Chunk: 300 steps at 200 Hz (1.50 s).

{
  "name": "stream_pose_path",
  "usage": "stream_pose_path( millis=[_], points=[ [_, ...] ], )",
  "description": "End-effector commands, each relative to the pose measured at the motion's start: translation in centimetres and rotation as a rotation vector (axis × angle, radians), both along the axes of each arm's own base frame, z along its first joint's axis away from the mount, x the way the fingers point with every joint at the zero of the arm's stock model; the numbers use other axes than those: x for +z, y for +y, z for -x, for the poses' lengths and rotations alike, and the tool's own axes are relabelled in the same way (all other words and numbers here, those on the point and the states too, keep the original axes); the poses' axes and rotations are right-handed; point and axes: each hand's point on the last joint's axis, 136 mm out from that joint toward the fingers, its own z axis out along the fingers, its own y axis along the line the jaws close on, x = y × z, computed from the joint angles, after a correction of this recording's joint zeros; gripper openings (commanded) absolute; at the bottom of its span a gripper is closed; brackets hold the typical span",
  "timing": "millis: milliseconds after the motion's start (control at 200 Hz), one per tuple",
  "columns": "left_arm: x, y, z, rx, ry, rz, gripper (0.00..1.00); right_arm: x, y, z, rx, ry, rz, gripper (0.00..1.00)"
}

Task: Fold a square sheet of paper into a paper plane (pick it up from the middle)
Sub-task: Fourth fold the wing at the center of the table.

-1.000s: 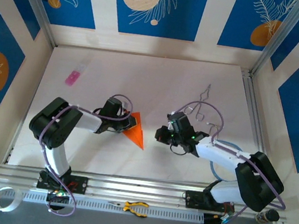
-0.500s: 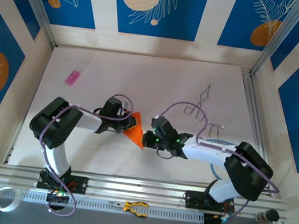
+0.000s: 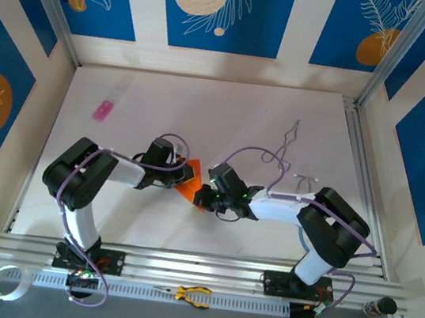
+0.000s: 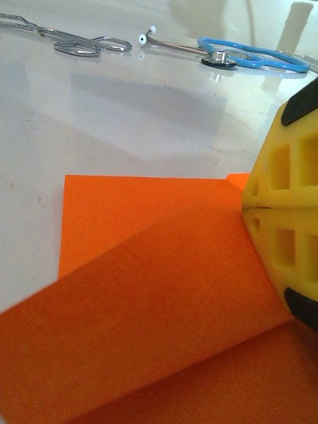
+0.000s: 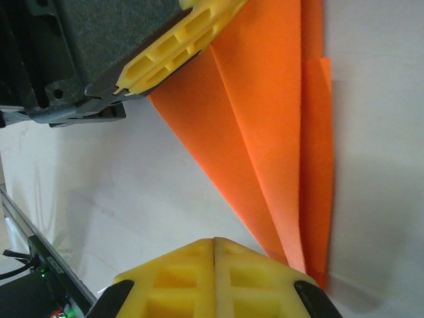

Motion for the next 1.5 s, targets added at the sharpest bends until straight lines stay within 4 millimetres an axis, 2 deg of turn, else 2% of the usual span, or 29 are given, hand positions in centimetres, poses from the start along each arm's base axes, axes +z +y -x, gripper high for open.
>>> stream_pose_path(
  millis=[0,270,405,550,700,890,1025,1386,1496],
  points=[
    [-3.4,1.1,1.9,-0.012,0.099,-0.084,0.00,0.3,1.0,0.0,0.006,0.039,-0.036,0.00],
    [-3.4,1.1,2.1,-0.017,0.104,-0.088,0.00,0.4,0.2,-1.9,-0.026,0.021,-0.051,0.00],
    [-3.4,1.1,2.0,-0.016,0.104,-0.087,0.00,0.7,0.6,-2.9,-0.017,0.025,-0.075,0.00],
    [-3.4,1.1,2.0,-0.016,0.106,-0.088,0.00,0.4,1.0,-3.1,-0.008,0.046,-0.087,0.00],
    [-3.5,1.1,2.1,-0.016,0.109,-0.088,0.00,-0.5,1.1,-2.6,-0.001,0.083,-0.077,0.00],
    [-3.5,1.1,2.0,-0.013,0.107,-0.091,0.00,-3.3,-0.8,-1.5,-0.027,0.147,-0.015,0.00],
    [-3.6,1.2,2.0,-0.011,0.108,-0.095,0.00,-4.1,-1.9,-0.1,-0.035,0.177,-0.017,0.00],
    [-4.0,1.6,2.2,0.021,0.120,-0.097,0.00,-3.8,-4.3,3.1,-0.002,0.208,0.001,0.00],
    [-3.9,1.7,2.3,0.026,0.119,-0.096,0.00,-2.1,-4.1,2.7,0.002,0.160,-0.028,0.00]
  ],
)
